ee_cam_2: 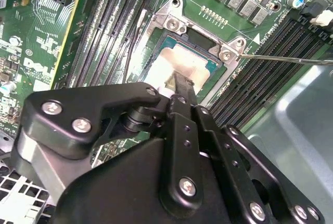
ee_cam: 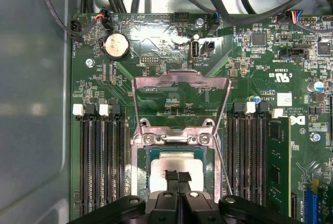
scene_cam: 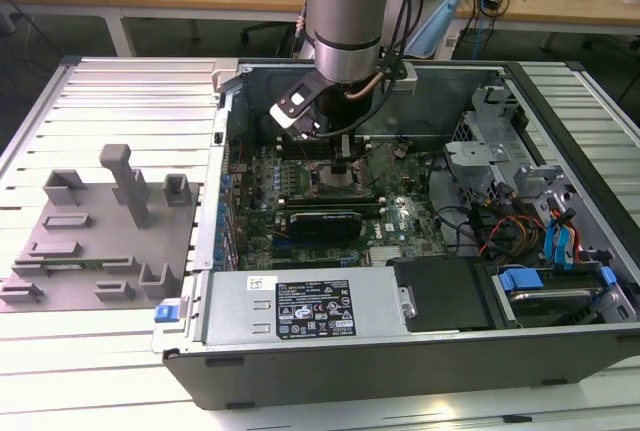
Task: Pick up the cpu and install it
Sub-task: 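Place the cpu into insertion slot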
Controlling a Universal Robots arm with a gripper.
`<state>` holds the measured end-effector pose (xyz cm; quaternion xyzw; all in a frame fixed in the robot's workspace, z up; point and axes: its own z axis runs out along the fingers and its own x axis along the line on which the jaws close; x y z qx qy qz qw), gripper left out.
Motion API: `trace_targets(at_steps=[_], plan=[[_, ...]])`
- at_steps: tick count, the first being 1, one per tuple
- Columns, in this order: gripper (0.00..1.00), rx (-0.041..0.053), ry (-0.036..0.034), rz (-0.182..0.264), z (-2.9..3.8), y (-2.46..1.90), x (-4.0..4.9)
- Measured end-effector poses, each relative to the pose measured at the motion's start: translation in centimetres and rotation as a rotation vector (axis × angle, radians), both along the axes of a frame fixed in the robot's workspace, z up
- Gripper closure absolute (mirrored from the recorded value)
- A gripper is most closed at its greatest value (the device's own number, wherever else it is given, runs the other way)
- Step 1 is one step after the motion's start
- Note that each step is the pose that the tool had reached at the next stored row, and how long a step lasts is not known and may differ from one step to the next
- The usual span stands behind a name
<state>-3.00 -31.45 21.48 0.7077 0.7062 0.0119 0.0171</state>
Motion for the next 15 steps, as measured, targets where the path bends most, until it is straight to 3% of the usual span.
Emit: trace_targets(at_steps=[2, 5, 15], plan=[[0.89, -0.0003, 0.0002, 0.0, -0.11, -0.01, -0.01], [0.89, 0.0001, -0.0001, 0.0, -0.8, 0.0, -0.01], [0.89, -0.0001, 0.0001, 0.0, -1.07, 0.0, -0.01]])
